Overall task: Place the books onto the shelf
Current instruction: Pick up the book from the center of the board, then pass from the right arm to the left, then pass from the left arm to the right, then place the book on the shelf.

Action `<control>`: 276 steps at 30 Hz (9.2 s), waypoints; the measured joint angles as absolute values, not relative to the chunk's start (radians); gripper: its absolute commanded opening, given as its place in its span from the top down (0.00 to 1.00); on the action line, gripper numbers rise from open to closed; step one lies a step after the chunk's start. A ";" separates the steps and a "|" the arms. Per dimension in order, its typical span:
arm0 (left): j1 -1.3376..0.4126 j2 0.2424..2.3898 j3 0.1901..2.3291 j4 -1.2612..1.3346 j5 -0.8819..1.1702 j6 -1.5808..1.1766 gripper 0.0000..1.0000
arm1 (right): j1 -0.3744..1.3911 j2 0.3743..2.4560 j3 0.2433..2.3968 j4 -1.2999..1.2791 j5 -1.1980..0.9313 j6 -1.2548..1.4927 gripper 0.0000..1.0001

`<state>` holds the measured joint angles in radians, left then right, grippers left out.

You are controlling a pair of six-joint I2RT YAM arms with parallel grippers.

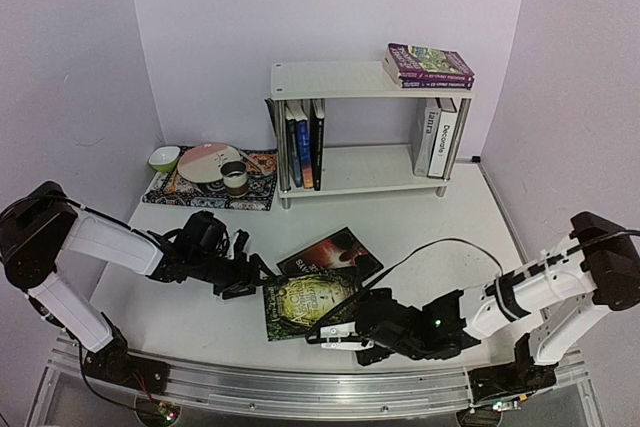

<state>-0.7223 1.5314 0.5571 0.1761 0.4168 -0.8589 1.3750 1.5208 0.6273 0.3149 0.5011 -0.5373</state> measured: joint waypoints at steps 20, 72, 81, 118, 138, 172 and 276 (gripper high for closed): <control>-0.706 1.690 0.676 0.134 0.436 -0.740 0.64 | 1.491 1.974 0.751 0.902 0.903 -0.936 0.30; -0.554 0.943 0.845 -0.483 0.233 -0.602 0.24 | 1.025 1.243 0.754 0.572 0.636 -0.072 1.00; -0.553 1.007 0.832 -0.386 0.355 -0.603 0.07 | 0.891 1.335 0.731 0.785 0.519 0.101 1.00; -0.610 1.260 0.818 0.514 0.895 -1.007 0.75 | 0.899 1.250 0.951 0.689 -0.301 1.080 1.00; -0.596 1.195 0.750 0.566 1.027 -0.957 1.00 | 0.898 1.124 1.019 0.173 -0.467 0.696 0.22; -0.596 1.057 0.750 0.576 1.071 -0.970 1.00 | 1.039 1.231 1.080 0.241 -0.459 0.546 0.63; -0.295 2.229 1.905 -0.105 0.643 -0.630 0.52 | 0.721 2.260 1.407 1.091 0.317 -0.051 0.84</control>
